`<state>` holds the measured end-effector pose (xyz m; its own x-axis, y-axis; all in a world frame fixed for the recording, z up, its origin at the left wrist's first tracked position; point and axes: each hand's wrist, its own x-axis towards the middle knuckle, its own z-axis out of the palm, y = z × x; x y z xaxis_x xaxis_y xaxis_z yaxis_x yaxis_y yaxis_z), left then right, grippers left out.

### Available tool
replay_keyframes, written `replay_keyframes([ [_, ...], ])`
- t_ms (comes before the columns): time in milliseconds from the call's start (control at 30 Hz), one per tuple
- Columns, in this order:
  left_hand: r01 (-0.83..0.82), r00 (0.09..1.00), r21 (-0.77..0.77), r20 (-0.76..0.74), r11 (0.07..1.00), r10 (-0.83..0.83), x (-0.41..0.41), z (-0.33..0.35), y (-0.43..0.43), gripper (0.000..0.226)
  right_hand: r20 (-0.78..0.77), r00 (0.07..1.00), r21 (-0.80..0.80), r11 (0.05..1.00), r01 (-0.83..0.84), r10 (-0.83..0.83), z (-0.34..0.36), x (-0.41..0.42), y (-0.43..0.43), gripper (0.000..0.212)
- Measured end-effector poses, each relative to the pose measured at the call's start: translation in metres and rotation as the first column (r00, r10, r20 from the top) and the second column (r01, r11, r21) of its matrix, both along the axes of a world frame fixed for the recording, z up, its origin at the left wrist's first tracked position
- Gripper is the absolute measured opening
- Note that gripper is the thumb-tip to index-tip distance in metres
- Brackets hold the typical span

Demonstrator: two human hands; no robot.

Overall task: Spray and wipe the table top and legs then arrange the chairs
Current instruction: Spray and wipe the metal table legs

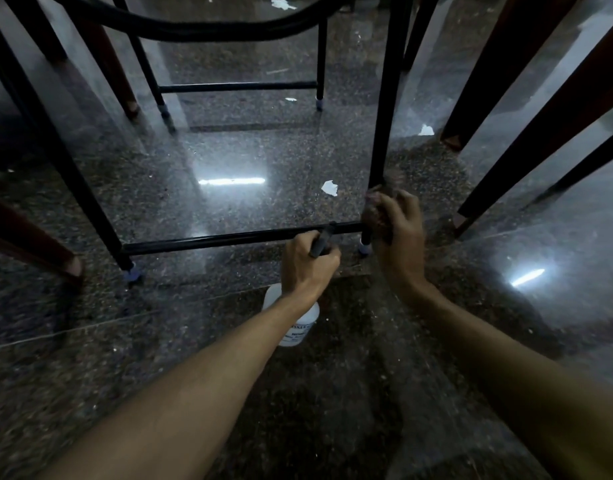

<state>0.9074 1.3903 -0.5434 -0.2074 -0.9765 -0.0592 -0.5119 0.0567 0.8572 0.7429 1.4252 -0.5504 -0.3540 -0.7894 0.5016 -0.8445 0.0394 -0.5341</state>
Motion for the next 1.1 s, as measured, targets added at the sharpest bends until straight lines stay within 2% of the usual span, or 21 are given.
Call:
replay_keyframes([
  [67, -0.013, 1.000, -0.023, -0.011, 1.000, 0.013, 0.012, 0.000, -0.005, 0.032, -0.313, 0.947, 0.156, 0.987, -0.028, 0.077, -0.022, 0.003, -0.011, 0.059],
  [133, -0.027, 1.000, -0.031, -0.011, 0.999, 0.027, 0.024, 0.002, -0.009, 0.030, -0.625, 0.764, 0.278, 0.960, 0.027, 0.160, -0.040, 0.001, -0.012, 0.066],
  [167, -0.031, 0.999, -0.028, -0.018, 0.999, 0.030, 0.031, 0.003, -0.011, 0.030, -0.701, 0.685, 0.297, 0.954, 0.027, 0.199, -0.046, -0.002, -0.010, 0.063],
  [200, -0.038, 0.999, -0.029, -0.028, 0.999, 0.038, 0.040, 0.003, -0.015, 0.029, -0.724, 0.657, 0.296, 0.955, 0.018, 0.212, -0.048, -0.003, -0.008, 0.060],
  [233, -0.042, 0.998, -0.039, -0.039, 0.998, 0.040, 0.047, 0.003, -0.017, 0.028, -0.673, 0.713, 0.302, 0.953, 0.024, 0.196, -0.047, -0.001, -0.004, 0.058],
  [300, -0.058, 0.997, -0.062, -0.052, 0.996, 0.055, 0.059, 0.004, -0.021, 0.026, -0.459, 0.883, 0.359, 0.929, 0.088, 0.094, -0.038, 0.016, -0.007, 0.057],
  [367, -0.072, 0.996, -0.064, -0.053, 0.995, 0.069, 0.070, 0.000, -0.023, 0.024, -0.307, 0.947, 0.384, 0.923, 0.034, 0.093, -0.034, 0.046, -0.025, 0.045],
  [400, -0.086, 0.995, -0.067, -0.049, 0.994, 0.083, 0.074, 0.000, -0.022, 0.024, -0.300, 0.931, 0.407, 0.911, -0.072, 0.208, -0.032, 0.063, -0.032, 0.042],
  [433, -0.099, 0.995, -0.077, -0.040, 0.992, 0.096, 0.080, 0.001, -0.021, 0.024, -0.328, 0.871, 0.448, 0.872, -0.197, 0.365, -0.032, 0.077, -0.038, 0.050],
  [467, -0.107, 0.994, -0.078, -0.029, 0.991, 0.105, 0.085, 0.001, -0.020, 0.023, -0.347, 0.804, 0.495, 0.822, -0.281, 0.483, -0.031, 0.083, -0.042, 0.065],
  [500, -0.116, 0.993, -0.072, -0.023, 0.991, 0.115, 0.093, 0.002, -0.019, 0.022, -0.353, 0.770, 0.520, 0.796, -0.310, 0.531, -0.031, 0.083, -0.045, 0.079],
  [533, -0.131, 0.991, -0.056, -0.028, 0.990, 0.130, 0.099, 0.002, -0.018, 0.021, -0.343, 0.778, 0.534, 0.791, -0.300, 0.526, -0.031, 0.075, -0.044, 0.086],
  [567, -0.154, 0.988, -0.041, -0.038, 0.987, 0.153, 0.111, 0.005, -0.018, 0.020, -0.331, 0.805, 0.538, 0.800, -0.267, 0.491, -0.031, 0.070, -0.042, 0.081],
  [633, -0.191, 0.981, -0.024, -0.043, 0.981, 0.190, 0.128, 0.007, -0.017, 0.020, -0.319, 0.896, 0.478, 0.869, -0.127, 0.307, -0.028, 0.056, -0.035, 0.054],
  [700, -0.248, 0.969, -0.031, -0.027, 0.968, 0.247, 0.149, 0.007, -0.016, 0.020, -0.331, 0.920, 0.452, 0.891, -0.040, 0.209, -0.024, 0.069, -0.038, 0.036],
  [767, -0.284, 0.959, -0.033, -0.004, 0.958, 0.284, 0.164, 0.004, -0.013, 0.020, -0.329, 0.873, 0.476, 0.862, -0.174, 0.359, -0.018, 0.108, -0.049, 0.038],
  [833, -0.323, 0.946, -0.027, 0.006, 0.946, 0.323, 0.178, 0.002, -0.009, 0.021, -0.266, 0.765, 0.549, 0.744, -0.380, 0.586, -0.017, 0.159, -0.064, 0.057],
  [867, -0.351, 0.936, -0.016, 0.009, 0.936, 0.351, 0.186, 0.002, -0.007, 0.023, -0.261, 0.724, 0.568, 0.708, -0.419, 0.638, -0.014, 0.180, -0.074, 0.066],
  [900, -0.383, 0.924, 0.008, 0.008, 0.924, 0.383, 0.192, 0.002, -0.006, 0.026, -0.262, 0.707, 0.598, 0.686, -0.415, 0.657, -0.012, 0.193, -0.084, 0.071],
  [967, -0.443, 0.896, 0.046, 0.000, 0.895, 0.444, 0.210, 0.004, -0.005, 0.027, -0.269, 0.724, 0.607, 0.695, -0.385, 0.635, -0.010, 0.199, -0.093, 0.062],
  [1100, -0.530, 0.847, 0.058, -0.025, 0.846, 0.532, 0.247, 0.004, -0.010, 0.024, -0.387, 0.761, 0.489, 0.815, -0.310, 0.521, -0.018, 0.188, -0.090, 0.048],
])
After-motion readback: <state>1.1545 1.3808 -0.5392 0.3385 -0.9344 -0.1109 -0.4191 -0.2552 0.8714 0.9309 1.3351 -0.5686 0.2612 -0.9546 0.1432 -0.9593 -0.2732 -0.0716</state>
